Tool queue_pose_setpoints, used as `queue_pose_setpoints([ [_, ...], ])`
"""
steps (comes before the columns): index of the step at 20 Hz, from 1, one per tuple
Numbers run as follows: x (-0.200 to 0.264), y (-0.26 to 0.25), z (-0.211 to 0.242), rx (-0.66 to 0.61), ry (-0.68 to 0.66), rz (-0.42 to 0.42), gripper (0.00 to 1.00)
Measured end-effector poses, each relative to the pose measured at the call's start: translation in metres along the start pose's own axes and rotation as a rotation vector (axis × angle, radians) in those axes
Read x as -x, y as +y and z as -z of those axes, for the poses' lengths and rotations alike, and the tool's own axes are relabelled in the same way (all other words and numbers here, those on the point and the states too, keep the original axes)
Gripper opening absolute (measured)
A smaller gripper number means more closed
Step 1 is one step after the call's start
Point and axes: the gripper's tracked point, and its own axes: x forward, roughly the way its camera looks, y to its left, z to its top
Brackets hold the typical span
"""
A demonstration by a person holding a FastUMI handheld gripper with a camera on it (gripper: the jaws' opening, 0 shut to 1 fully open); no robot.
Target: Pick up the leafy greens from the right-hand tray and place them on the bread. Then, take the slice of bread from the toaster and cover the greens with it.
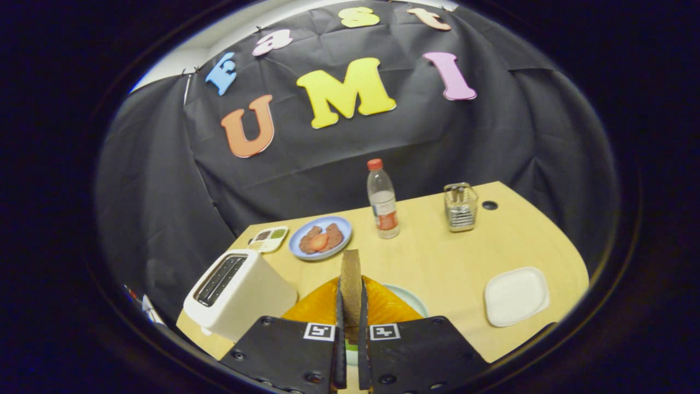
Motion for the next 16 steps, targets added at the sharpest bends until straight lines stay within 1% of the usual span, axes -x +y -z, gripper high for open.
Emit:
queue_pose_setpoints([
  [3, -0.015, 0.019, 0.018, -0.030, 0.027, -0.029, 0.08],
  [7, -0.027, 0.025, 0.029, -0.090, 0.039, -0.065, 0.08],
  [11, -0.036, 0.002, 0.041, -0.117, 0.061, -0.028, 0.08],
  [14, -0.037, -0.022, 0.047, -0.142, 0.072, 0.016, 0.08],
  [15, -0.037, -0.030, 0.049, -0.140, 0.076, 0.035, 0.13],
  [16, -0.037, -0.037, 0.052, -0.133, 0.079, 0.046, 0.13],
])
